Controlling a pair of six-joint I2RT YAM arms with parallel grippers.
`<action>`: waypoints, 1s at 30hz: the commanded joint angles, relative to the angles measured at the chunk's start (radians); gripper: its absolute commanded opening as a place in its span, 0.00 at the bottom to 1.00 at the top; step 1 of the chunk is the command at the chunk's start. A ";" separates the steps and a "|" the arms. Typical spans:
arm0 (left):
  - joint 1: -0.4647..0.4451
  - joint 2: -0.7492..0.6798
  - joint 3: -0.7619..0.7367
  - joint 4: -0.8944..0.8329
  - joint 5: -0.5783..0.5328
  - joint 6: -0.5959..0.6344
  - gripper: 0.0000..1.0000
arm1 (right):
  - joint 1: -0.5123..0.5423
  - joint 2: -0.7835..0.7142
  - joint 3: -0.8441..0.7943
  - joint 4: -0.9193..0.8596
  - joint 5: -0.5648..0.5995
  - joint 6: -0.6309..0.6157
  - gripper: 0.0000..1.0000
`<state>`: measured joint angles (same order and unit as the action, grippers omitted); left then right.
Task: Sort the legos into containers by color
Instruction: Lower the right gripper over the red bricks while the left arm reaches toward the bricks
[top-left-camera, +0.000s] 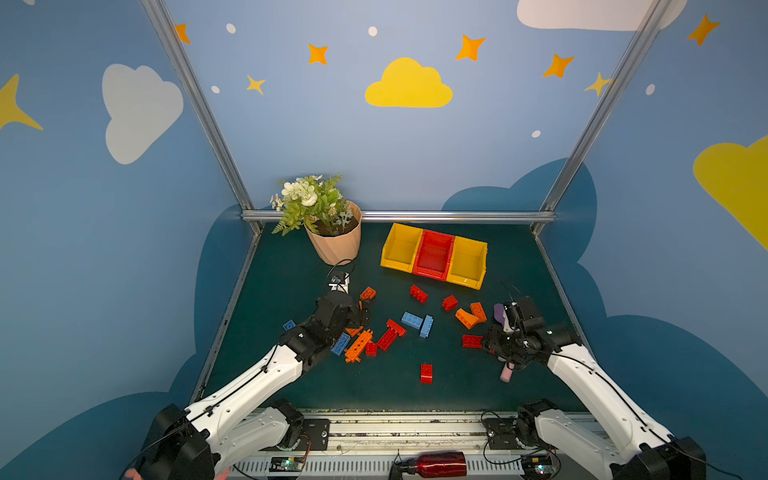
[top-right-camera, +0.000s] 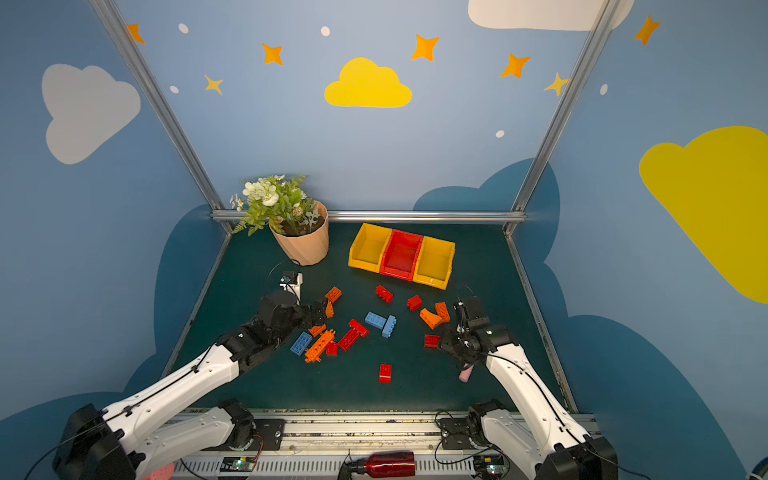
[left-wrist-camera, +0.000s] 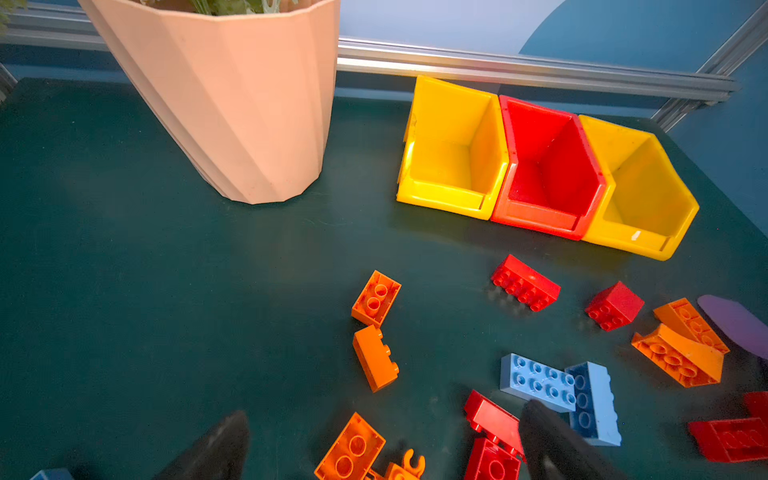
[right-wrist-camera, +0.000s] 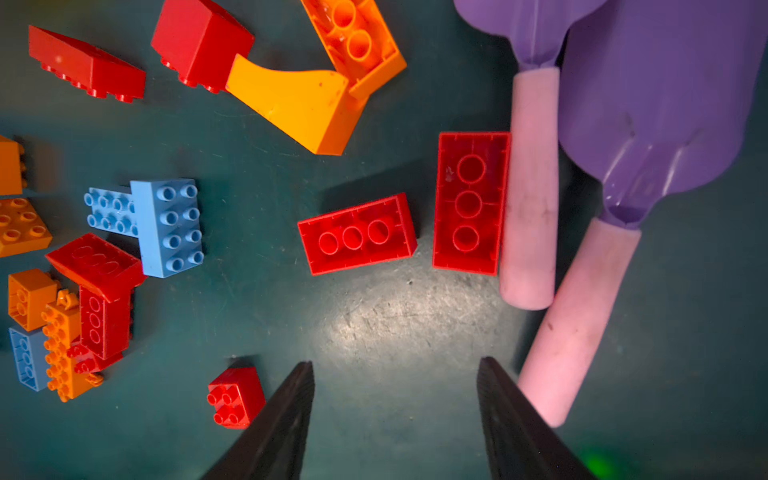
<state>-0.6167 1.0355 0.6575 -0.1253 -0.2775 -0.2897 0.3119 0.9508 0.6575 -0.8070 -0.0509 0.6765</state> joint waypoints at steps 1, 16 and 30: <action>-0.003 0.006 0.030 -0.016 -0.008 0.001 1.00 | 0.003 -0.004 -0.044 0.001 -0.042 0.057 0.59; -0.002 -0.012 0.004 0.004 -0.024 0.013 1.00 | -0.002 0.128 -0.087 0.122 -0.044 0.070 0.64; -0.002 -0.028 -0.009 0.024 -0.050 0.043 1.00 | -0.007 0.239 -0.023 0.130 0.061 0.041 0.66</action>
<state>-0.6178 1.0206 0.6571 -0.1196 -0.3065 -0.2653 0.3107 1.1698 0.6056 -0.6701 -0.0410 0.7254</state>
